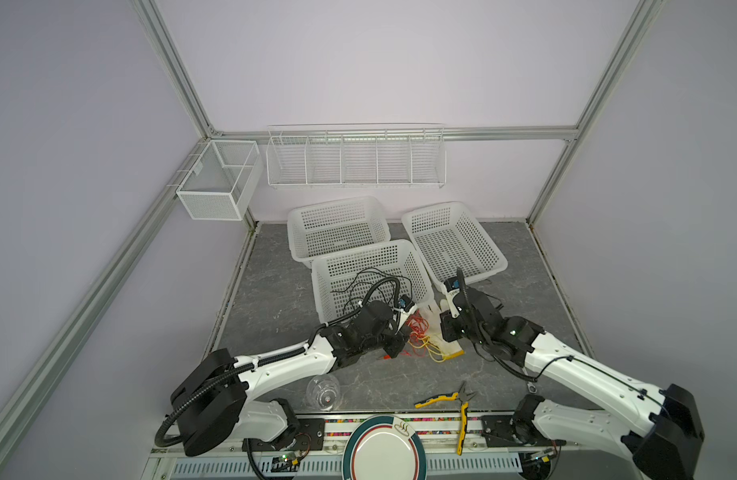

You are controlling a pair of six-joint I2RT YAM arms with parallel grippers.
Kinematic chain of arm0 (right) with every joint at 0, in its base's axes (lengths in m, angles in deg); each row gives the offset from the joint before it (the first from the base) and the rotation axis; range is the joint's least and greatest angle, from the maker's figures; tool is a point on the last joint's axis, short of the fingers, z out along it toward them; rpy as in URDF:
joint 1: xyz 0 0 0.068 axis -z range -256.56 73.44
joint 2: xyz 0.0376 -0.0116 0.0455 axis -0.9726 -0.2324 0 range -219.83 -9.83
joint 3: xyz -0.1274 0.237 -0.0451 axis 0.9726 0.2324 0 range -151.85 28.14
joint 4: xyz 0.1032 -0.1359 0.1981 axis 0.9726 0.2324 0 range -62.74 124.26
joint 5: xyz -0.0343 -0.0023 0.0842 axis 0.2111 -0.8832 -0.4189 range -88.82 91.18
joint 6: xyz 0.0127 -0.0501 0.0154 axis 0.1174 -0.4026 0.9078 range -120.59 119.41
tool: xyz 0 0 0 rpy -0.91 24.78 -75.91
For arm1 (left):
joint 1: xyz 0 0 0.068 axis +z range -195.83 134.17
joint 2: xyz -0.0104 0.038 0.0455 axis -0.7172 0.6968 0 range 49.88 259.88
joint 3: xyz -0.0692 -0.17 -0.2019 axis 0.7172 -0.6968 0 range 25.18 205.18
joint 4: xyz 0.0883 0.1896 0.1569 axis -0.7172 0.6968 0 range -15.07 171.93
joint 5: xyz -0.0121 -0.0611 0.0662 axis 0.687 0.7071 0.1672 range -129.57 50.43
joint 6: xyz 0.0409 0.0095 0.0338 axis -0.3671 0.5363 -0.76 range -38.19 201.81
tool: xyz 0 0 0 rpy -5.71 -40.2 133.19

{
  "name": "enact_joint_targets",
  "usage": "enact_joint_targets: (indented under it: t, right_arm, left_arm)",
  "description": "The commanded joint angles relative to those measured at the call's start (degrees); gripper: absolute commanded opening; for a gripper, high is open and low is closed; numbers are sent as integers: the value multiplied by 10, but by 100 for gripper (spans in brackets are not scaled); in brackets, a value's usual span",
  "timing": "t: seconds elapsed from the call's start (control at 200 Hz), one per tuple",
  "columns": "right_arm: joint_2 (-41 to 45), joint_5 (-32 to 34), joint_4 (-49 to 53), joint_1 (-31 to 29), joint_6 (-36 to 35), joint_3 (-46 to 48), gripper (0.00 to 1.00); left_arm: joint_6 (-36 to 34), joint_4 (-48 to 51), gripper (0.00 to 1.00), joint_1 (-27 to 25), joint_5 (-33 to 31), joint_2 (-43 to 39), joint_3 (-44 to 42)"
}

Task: Untangle the cables

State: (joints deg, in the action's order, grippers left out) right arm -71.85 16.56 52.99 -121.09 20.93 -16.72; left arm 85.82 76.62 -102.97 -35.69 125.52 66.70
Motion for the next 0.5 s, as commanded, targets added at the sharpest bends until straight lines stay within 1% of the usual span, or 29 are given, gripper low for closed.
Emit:
enact_joint_targets:
  t: [0.0, 0.1, 0.255, 0.495]
  right_arm:
    - [14, 63, 39, 14, 7, 13, 6]
    - [27, 88, 62, 34, 12, 21, 6]
    - [56, 108, 82, 73, 26, 35, 6]
    - [87, 172, 129, 114, 41, 37, 6]
  left_arm:
    - [-16, 38, 0, -1, -43, -27, -14]
    - [-18, 50, 0, -1, -66, -47, -28]
    - [-15, 52, 0, 0, -101, -77, -51]
    - [-17, 49, 0, 0, -117, -102, -69]
